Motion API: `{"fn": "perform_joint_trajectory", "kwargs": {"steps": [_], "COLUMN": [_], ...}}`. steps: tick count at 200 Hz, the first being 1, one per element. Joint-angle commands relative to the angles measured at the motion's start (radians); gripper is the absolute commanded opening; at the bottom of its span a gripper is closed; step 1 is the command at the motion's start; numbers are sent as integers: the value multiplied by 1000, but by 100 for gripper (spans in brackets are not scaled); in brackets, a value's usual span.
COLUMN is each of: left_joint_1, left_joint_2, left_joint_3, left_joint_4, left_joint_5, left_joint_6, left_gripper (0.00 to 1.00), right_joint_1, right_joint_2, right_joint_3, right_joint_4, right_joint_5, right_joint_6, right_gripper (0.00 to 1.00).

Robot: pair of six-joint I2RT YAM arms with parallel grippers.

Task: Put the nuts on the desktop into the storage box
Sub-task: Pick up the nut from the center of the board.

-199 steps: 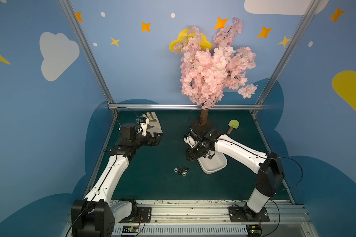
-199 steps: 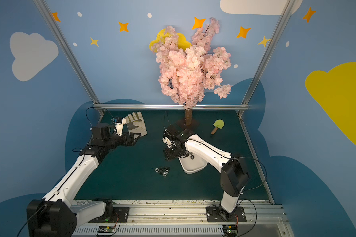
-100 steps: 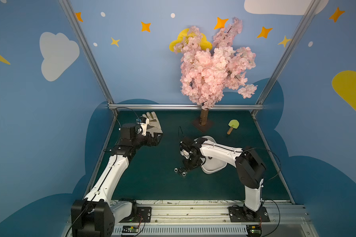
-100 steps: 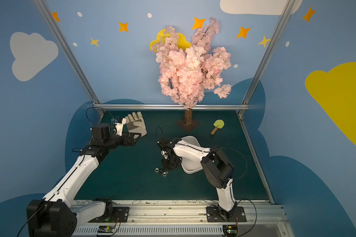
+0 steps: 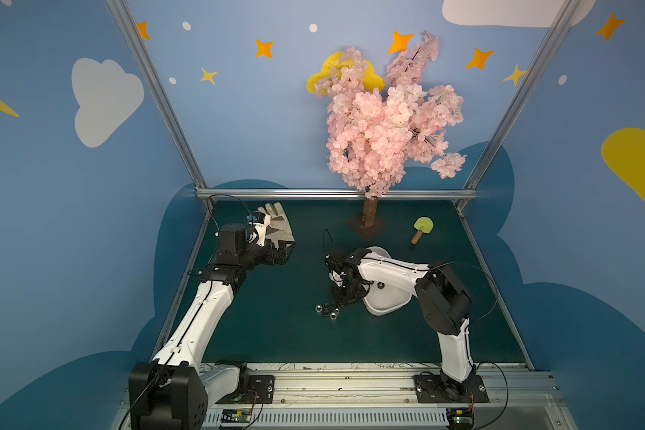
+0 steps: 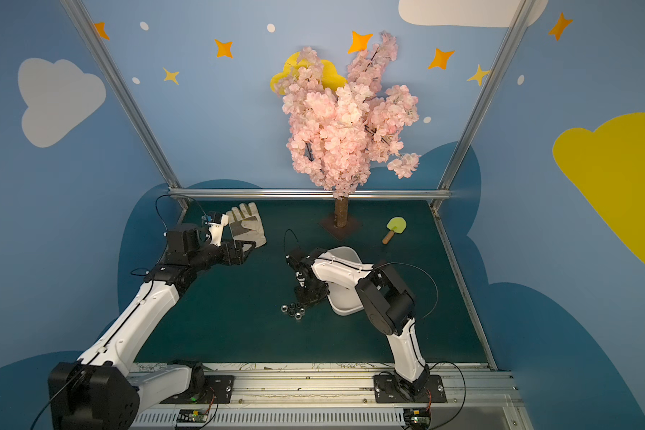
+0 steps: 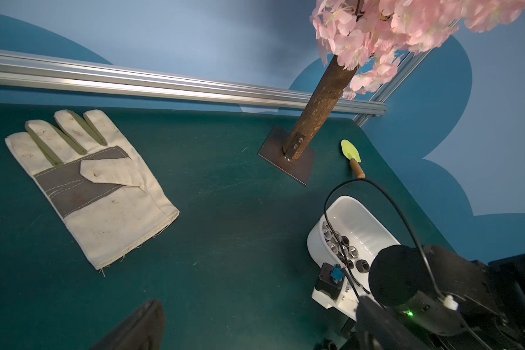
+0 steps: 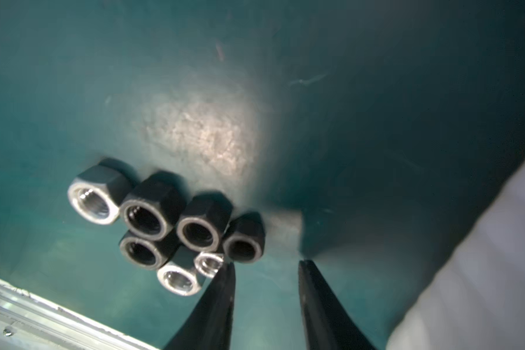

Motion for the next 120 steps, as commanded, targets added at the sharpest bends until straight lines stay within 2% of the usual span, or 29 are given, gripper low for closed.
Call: {"fn": "perform_joint_trajectory", "kwargs": {"steps": [1,120], "left_joint_1": [2,2], "left_joint_2": [5,-9], "left_joint_3": [0,-7], "left_joint_4": [13,15], "left_joint_5": [5,-8], "left_joint_6": [7,9], "left_gripper": [100,100], "right_joint_1": [-4,6], "right_joint_2": [21,80], "right_joint_3": [37,81], "right_joint_4": [-3,-12], "right_joint_5": [-15,2], "right_joint_6": [8,-4], "right_gripper": [39,37]}}
